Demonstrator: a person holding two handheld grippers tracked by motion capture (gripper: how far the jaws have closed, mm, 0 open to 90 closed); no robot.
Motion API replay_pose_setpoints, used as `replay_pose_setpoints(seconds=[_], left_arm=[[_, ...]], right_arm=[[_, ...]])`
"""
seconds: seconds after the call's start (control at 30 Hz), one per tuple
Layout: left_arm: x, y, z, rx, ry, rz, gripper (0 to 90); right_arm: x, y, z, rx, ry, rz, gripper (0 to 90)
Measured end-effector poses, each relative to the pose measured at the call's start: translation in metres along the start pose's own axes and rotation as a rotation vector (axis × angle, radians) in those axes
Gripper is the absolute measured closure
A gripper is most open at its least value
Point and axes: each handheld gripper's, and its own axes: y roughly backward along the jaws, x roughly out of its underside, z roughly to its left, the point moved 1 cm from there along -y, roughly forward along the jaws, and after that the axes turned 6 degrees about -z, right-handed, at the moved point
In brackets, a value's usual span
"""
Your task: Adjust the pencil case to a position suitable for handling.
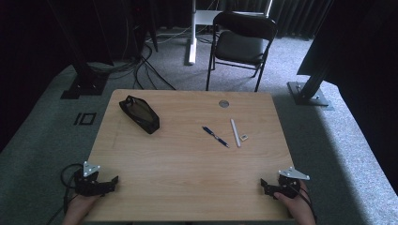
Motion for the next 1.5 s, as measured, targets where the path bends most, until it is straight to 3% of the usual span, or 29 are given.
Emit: replay_pose_setpoints(seconds=[0.33, 0.73, 1.5], left_arm=[[0.0, 0.0, 0.0, 0.0, 0.0, 0.0, 1.7], [0.0, 0.0, 0.0, 0.0, 0.0, 0.0, 1.6], [0.0, 0.0, 0.0, 0.0, 0.0, 0.0, 1.7]], right_arm=[[-0.01, -0.001, 0.004, 0.005, 0.004, -0.028, 10.8], [-0.02, -0.009, 0.014, -0.022, 0.02, -0.038, 10.9], [-0.049, -0.024, 0.047, -0.085, 0.074, -0.071, 10.9]])
